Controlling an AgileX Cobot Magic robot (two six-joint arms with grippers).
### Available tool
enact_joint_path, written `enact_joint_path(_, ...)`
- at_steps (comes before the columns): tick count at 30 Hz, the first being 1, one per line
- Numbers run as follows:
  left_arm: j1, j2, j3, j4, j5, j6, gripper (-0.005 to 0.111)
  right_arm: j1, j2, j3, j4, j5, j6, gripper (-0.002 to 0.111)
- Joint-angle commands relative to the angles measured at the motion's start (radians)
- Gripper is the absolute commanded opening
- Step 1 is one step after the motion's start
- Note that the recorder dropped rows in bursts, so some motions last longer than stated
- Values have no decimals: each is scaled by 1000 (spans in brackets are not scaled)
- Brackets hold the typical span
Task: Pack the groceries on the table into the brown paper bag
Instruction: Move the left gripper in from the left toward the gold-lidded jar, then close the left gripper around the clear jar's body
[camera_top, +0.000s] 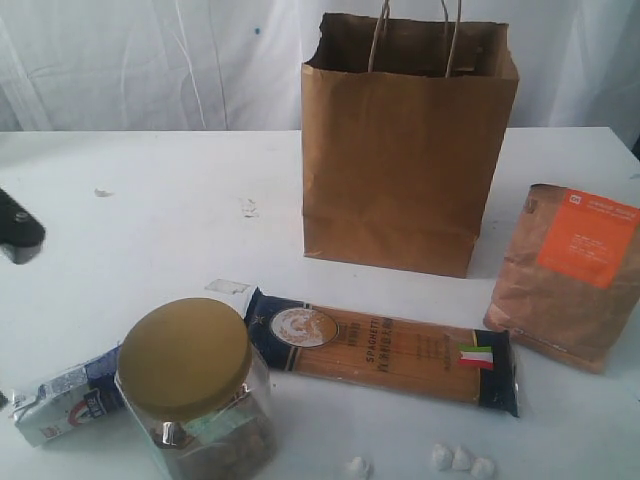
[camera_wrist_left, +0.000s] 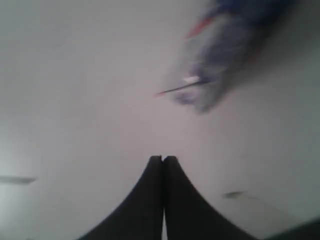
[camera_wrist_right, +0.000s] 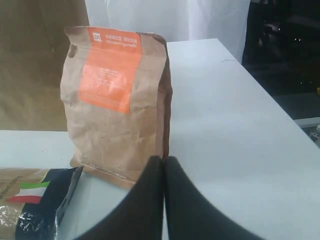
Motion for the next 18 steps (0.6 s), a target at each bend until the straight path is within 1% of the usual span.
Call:
enact_joint_path(1,-1,-2,50,-515,79,383,0,-2,-5,2,-9,-8,4,0)
enact_joint_path(3,-1,1,132,-617,26,448,0,-2,-5,2,-9,-8,4,0)
enact_joint_path(6,-1,1,245,-717,-147,529,0,-2,-5,2,-9,-8,4,0)
enact_joint_path(7,-1,1,277,-749,-184,557,0,-2,-5,2,-9,-8,4,0)
enact_joint_path(9,-1,1,323,-828,-311,633,0,-2,-5,2,-9,-8,4,0)
enact_joint_path(13,-1,1,357,-1040,-486,797,0,-2,-5,2,-9,-8,4,0)
enact_joint_path(14,-1,3,357,-1102,-503,862,0,-2,-5,2,-9,-8,4,0)
enact_joint_path(15,-1,5,343,-1182,-505,1006,0,-2,-5,2,-9,-8,4,0)
enact_joint_path(17,-1,18,319,-1196,-513,1159,0,-2,-5,2,-9,-8,4,0)
enact_joint_path(18,-1,24,311,-1198,-539,1178,0,-2,-5,2,-9,-8,4,0)
